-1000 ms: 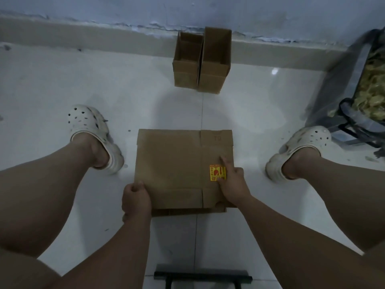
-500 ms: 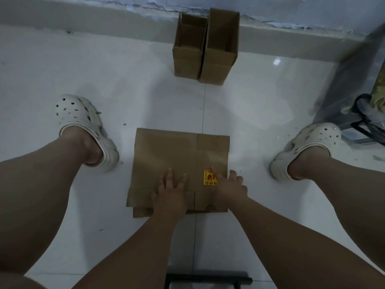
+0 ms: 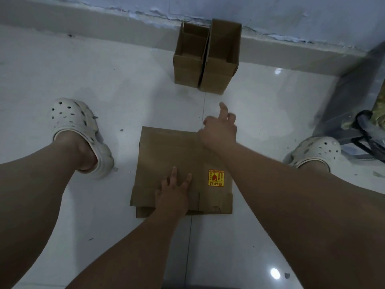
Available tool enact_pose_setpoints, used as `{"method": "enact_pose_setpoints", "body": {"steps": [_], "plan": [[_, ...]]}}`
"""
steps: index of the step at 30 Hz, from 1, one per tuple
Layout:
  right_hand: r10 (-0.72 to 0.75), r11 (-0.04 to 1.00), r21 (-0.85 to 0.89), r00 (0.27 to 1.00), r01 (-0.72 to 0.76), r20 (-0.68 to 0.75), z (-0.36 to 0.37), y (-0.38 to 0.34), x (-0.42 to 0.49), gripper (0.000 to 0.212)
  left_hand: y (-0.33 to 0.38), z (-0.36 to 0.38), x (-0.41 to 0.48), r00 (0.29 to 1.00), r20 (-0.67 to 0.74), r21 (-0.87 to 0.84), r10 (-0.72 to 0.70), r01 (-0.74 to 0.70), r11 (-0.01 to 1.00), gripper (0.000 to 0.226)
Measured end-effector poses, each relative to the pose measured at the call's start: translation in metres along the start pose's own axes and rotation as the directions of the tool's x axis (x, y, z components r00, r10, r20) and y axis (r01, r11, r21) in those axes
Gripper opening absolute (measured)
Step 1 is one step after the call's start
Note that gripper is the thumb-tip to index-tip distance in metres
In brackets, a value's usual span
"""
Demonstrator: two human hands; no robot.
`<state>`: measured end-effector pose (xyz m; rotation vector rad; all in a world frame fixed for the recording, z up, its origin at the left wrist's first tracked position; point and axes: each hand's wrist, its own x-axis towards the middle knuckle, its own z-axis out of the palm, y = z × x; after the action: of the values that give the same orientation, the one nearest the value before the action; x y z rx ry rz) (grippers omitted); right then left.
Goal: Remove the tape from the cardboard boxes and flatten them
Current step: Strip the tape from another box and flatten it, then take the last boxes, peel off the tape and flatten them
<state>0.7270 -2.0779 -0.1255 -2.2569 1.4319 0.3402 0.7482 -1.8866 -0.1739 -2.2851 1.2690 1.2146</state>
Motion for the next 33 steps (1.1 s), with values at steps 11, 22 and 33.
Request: {"method": "enact_pose_setpoints", "body": {"steps": [11,22,33], "plan": [[-0.111,0.947,-0.308,0.993,0.091,-0.050,-0.074,0.005,0.085,0.004,0.050,-0.061,0.027,0.995,-0.101,-0.016,0.011,-0.012,1.000,0.034],[-0.115,0.928,-0.347,0.990,0.138,0.087,-0.070,0.019,0.070,0.031,0.057,-0.077,0.024,0.977,-0.205,-0.015,0.066,-0.071,0.997,0.029],[0.475,0.584,0.808,0.841,-0.079,-0.261,-0.077,0.042,-0.039,0.030,0.070,-0.094,-0.003,0.939,-0.286,-0.862,-0.193,-0.164,0.479,0.021]]}}
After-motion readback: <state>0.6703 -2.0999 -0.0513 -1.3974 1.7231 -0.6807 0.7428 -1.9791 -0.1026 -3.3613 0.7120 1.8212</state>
